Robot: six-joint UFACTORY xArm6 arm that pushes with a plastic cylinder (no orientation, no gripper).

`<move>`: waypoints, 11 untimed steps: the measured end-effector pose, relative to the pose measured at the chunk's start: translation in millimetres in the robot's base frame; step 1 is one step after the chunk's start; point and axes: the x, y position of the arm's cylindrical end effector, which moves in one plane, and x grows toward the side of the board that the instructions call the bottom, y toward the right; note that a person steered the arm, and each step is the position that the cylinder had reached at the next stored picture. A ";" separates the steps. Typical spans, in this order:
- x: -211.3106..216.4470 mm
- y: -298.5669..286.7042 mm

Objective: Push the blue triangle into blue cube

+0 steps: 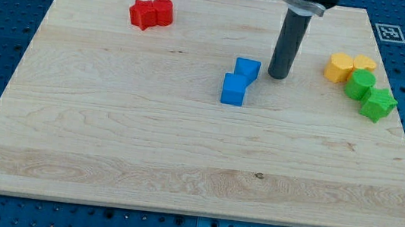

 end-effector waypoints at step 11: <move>-15.6 -59.3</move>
